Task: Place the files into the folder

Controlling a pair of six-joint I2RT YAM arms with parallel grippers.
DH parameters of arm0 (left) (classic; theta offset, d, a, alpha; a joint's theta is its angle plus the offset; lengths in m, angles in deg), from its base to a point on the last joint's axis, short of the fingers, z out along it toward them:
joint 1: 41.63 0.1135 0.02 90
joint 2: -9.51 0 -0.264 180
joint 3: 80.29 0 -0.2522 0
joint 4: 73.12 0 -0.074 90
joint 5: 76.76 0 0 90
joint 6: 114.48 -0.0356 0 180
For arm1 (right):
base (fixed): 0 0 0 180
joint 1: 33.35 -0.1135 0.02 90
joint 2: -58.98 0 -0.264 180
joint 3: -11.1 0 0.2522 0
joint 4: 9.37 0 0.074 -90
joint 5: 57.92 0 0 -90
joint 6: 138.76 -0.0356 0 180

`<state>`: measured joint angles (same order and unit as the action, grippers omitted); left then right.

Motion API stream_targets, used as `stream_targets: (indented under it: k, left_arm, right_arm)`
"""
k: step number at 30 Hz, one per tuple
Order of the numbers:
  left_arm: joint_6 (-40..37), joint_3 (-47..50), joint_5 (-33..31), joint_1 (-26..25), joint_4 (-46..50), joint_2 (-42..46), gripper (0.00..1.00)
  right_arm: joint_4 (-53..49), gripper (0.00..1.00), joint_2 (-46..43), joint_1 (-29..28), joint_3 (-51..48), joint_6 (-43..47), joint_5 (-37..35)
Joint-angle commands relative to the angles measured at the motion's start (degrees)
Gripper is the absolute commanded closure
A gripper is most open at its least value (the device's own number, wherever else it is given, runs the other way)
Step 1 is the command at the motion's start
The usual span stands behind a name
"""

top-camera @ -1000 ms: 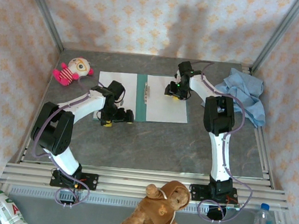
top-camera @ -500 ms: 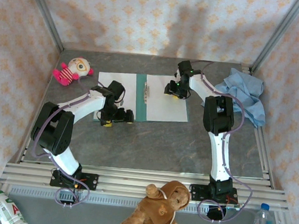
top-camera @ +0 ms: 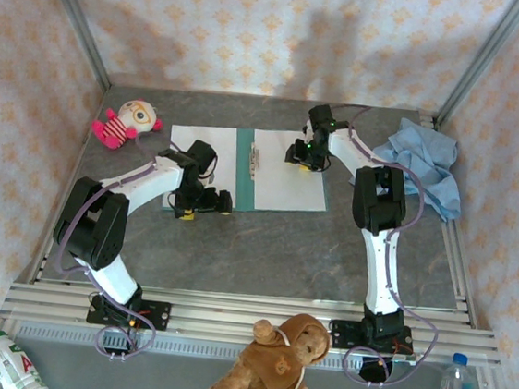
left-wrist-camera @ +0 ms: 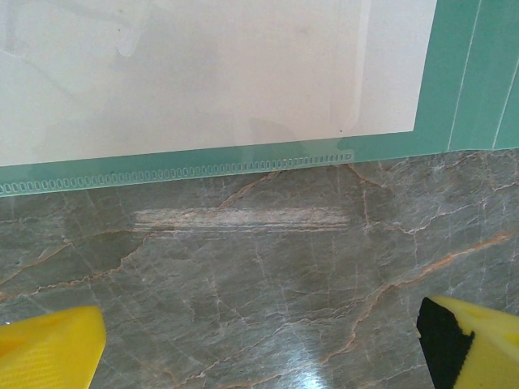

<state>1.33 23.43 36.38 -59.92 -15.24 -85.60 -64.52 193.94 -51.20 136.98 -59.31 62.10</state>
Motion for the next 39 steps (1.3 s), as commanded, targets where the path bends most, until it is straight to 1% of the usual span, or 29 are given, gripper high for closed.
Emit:
stream_targets:
  k: [1,7,12,15,19,21,23,25,26,28,32,35,39]
  left_arm:
    - [-0.75,-0.76,-1.12,-0.17,0.76,-0.27,0.00]
    - [-0.89,-3.37,-1.33,-0.17,1.31,-0.56,0.00]
    - [-1.66,-8.06,-1.70,-0.17,1.04,-0.93,0.00]
    - [-2.46,-11.77,-1.87,-0.17,-0.82,-1.87,0.00]
    - [-4.08,-18.77,-2.32,-0.16,-3.83,-4.95,0.00]
    - [-4.85,-22.61,-2.46,-0.17,-5.16,-7.19,0.01]
    - [-5.82,-27.26,-3.31,-0.15,-5.88,-10.47,0.04]
    - [-6.74,-32.13,-3.11,-0.07,-5.61,-13.88,0.10]
    - [-7.23,-35.28,-2.96,-0.02,-5.30,-17.34,0.14]
    - [-7.82,-39.43,-2.47,0.08,-6.16,-21.03,0.18]
    - [-8.96,-47.04,0.33,0.77,-8.16,-28.12,0.21]
    - [-9.95,-53.39,1.39,1.14,-7.33,-33.38,0.23]
    - [-9.96,-58.42,2.72,1.79,-8.31,-38.47,0.26]
  right_arm:
    - [-1.27,0.53,-0.78,-0.17,2.23,-0.70,-0.09]
    - [-3.49,0.53,-2.59,-0.15,4.14,-0.23,-0.47]
    - [-5.27,0.53,-6.51,0.00,3.96,0.61,-0.75]
    - [-4.50,0.53,-10.54,0.52,1.37,0.71,-0.51]
    - [-2.16,0.53,-17.20,1.77,-5.06,0.10,0.26]
    - [-0.51,0.53,-20.28,2.56,-8.91,-0.49,0.96]
    - [1.69,0.53,-23.73,3.57,-13.59,-1.58,1.90]
    - [4.06,0.53,-26.72,4.61,-18.11,-2.70,2.74]
    - [5.01,0.53,-28.20,5.06,-20.34,-3.07,3.00]
    - [6.52,0.53,-30.68,5.69,-24.18,-3.59,3.32]
    - [8.44,0.53,-34.99,6.07,-30.59,-4.08,4.32]
    - [9.58,0.53,-37.37,6.27,-34.22,-4.72,5.15]
    - [11.54,0.53,-39.50,6.29,-37.77,-5.87,7.49]
